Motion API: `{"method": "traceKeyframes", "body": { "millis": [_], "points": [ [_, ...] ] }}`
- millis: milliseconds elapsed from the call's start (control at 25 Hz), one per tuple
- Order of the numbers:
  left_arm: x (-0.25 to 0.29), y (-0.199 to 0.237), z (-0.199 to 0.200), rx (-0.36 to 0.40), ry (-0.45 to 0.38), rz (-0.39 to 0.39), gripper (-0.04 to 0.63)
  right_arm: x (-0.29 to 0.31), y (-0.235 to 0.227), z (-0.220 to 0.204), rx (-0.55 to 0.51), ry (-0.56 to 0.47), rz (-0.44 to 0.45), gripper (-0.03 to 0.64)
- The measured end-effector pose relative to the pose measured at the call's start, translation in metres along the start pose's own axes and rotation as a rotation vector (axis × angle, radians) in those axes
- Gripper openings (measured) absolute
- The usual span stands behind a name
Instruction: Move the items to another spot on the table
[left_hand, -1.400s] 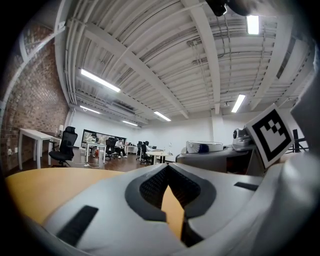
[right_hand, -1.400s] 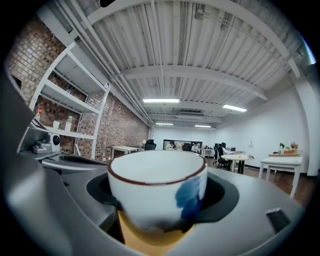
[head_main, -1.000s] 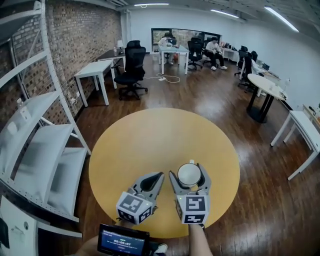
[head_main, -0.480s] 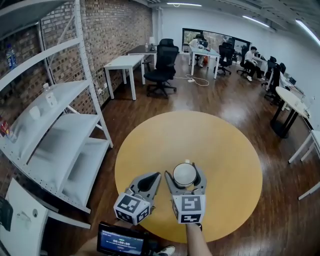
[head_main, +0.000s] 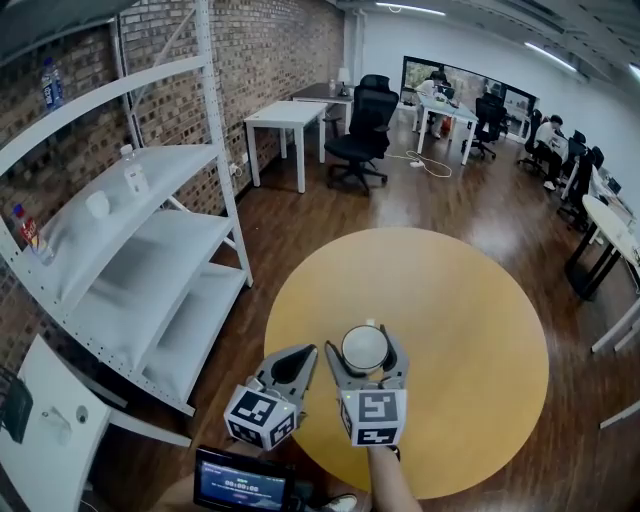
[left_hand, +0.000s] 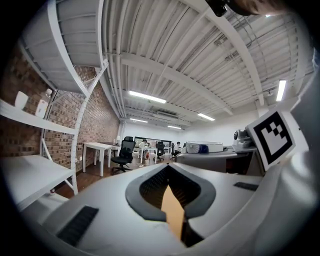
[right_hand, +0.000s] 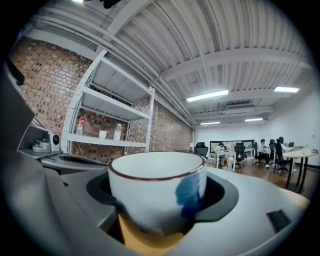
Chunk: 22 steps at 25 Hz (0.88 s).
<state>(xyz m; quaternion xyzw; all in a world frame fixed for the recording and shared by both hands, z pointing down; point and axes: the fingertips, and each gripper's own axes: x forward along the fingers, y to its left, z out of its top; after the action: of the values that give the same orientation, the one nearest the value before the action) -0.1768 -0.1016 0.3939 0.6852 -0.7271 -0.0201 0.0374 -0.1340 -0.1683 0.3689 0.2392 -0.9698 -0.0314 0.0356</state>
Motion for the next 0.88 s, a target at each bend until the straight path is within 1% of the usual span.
{"method": "traceKeyframes", "body": {
  "millis": [360, 640, 880],
  "points": [
    [-0.025, 0.076, -0.010, -0.030, 0.007, 0.088, 0.006, 0.063, 0.062, -0.007, -0.001, -0.013, 0.076, 0.413],
    [-0.035, 0.131, -0.024, -0.031, 0.036, 0.122, 0.006, 0.113, 0.094, -0.028, 0.019, -0.012, 0.077, 0.413],
    [-0.031, 0.168, -0.040, -0.039, 0.065, 0.124, 0.005, 0.149, 0.114, -0.049, 0.034, 0.001, 0.069, 0.413]
  ]
}}
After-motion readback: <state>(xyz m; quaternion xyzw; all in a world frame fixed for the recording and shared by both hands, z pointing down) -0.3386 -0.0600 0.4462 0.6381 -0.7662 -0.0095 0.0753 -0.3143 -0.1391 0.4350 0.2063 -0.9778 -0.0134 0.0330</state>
